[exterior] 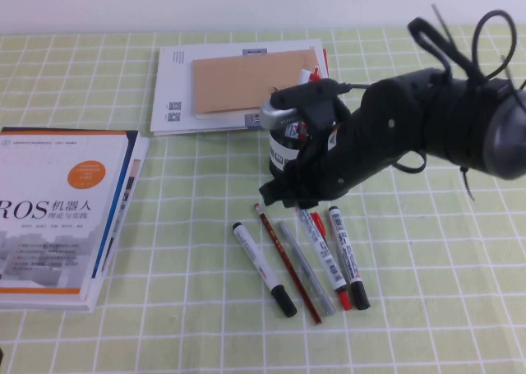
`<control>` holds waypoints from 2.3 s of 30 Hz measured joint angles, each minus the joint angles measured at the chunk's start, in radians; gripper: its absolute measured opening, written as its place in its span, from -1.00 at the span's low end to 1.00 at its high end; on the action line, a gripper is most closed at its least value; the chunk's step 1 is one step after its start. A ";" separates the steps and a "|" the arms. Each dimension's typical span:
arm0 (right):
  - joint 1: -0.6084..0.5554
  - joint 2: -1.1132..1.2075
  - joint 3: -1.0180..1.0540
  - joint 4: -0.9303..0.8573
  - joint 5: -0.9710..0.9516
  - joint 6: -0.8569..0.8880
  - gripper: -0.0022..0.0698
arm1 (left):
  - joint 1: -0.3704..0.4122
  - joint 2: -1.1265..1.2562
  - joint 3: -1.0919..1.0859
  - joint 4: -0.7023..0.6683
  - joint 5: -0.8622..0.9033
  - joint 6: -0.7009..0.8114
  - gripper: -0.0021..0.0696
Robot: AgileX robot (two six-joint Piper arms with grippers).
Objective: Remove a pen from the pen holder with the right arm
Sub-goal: 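Take a marker out of the pen holder and lay it on the table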
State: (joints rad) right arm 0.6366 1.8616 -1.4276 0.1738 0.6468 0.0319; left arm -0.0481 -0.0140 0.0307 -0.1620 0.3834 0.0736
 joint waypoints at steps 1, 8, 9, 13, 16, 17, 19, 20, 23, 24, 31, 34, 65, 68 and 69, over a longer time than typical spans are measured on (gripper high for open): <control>0.000 0.012 0.000 0.002 -0.006 0.000 -0.66 | 0.000 0.000 0.000 0.000 0.000 0.000 -0.96; 0.000 0.077 0.002 0.008 -0.060 0.000 -0.66 | 0.000 0.000 0.000 0.000 0.000 0.000 -0.96; -0.002 0.082 0.002 0.010 -0.067 0.000 -0.66 | 0.000 0.000 0.000 0.000 0.000 0.000 -0.96; -0.011 0.103 0.002 0.013 -0.083 0.000 -0.66 | 0.000 0.000 0.000 0.000 0.000 0.000 -0.96; -0.021 0.145 0.002 0.018 -0.095 0.000 -0.66 | 0.000 0.000 0.000 0.000 0.000 0.000 -0.96; -0.021 0.147 0.002 0.018 -0.093 0.000 -0.66 | 0.000 0.000 0.000 0.000 0.000 0.000 -0.96; -0.021 0.153 0.002 0.022 -0.089 0.000 -0.66 | 0.000 0.000 0.000 0.000 0.000 0.000 -0.96; -0.021 0.155 0.002 0.023 -0.085 0.000 -0.66 | 0.000 0.000 0.000 0.000 0.000 0.000 -0.96; -0.021 0.157 0.002 0.029 -0.075 0.000 -0.66 | 0.000 0.000 0.000 0.000 0.000 0.000 -0.96; -0.021 0.157 0.002 0.029 -0.075 0.000 -0.66 | 0.000 0.000 0.000 0.000 0.000 0.000 -0.96; -0.021 0.157 0.002 0.046 -0.047 0.000 -0.12 | 0.000 0.000 0.000 0.000 0.000 0.000 -0.96; -0.021 0.152 0.002 0.048 -0.045 0.000 0.01 | 0.000 0.000 0.000 0.000 0.000 0.000 -0.96; 0.016 -0.835 0.286 -0.160 0.281 0.157 -0.97 | 0.000 0.000 0.000 0.000 0.000 0.000 -0.96; 0.016 -0.961 0.400 -0.174 0.281 0.175 -0.97 | 0.000 0.000 0.000 0.000 0.000 0.000 -0.96; 0.016 -0.997 0.429 -0.174 0.281 0.176 -0.97 | 0.000 0.000 0.000 0.000 0.000 0.000 -0.96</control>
State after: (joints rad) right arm 0.6524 0.8650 -0.9983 0.0000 0.9282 0.2083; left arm -0.0481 -0.0140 0.0307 -0.1620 0.3834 0.0736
